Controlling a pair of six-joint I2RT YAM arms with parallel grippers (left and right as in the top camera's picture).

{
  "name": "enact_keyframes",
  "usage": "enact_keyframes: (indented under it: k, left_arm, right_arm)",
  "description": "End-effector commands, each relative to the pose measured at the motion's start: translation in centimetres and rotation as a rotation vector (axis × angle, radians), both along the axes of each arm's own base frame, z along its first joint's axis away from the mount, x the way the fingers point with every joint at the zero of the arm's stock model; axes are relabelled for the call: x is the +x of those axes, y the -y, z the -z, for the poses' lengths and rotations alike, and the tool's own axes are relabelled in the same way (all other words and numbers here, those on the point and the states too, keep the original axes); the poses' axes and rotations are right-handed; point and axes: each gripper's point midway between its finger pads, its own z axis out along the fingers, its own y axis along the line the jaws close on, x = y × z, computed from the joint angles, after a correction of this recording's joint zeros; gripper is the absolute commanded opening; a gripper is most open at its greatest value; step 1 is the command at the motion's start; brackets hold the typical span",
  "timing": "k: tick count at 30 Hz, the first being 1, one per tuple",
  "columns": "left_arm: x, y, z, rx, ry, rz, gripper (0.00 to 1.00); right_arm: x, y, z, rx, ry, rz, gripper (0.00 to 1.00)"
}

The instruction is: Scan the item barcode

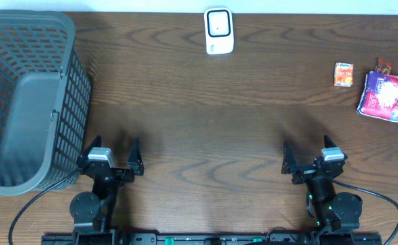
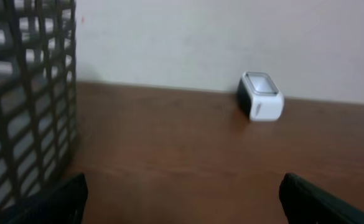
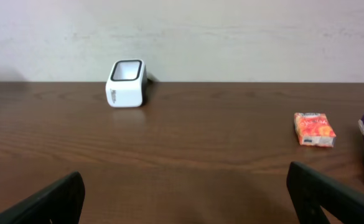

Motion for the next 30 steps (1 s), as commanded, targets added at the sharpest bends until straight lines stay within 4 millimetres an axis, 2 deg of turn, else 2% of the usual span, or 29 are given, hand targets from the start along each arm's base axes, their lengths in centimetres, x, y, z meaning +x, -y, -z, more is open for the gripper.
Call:
enact_keyframes:
  k: [1,5,8,30]
  left_arm:
    - [0.0,-0.9,0.5,0.03,-0.015,-0.048,0.98]
    - [0.0,-1.1,0.9,0.058,-0.026,-0.056,0.98]
    - [-0.1,-1.3,2.1,0.076,-0.075,-0.068,0.98]
    - [-0.1,-1.4,2.0,0.106,-0.069,-0.071,0.98]
  right_arm:
    - [0.0,-0.1,0.1,-0.008,0.001,-0.005,0.99]
    - [0.0,-0.1,0.1,-0.008,0.001,-0.005,0.99]
    - [0.0,-0.1,0.1,-0.008,0.001,-0.005,0.99]
    - [0.0,-0.1,0.1,-0.008,0.001,-0.005,0.99]
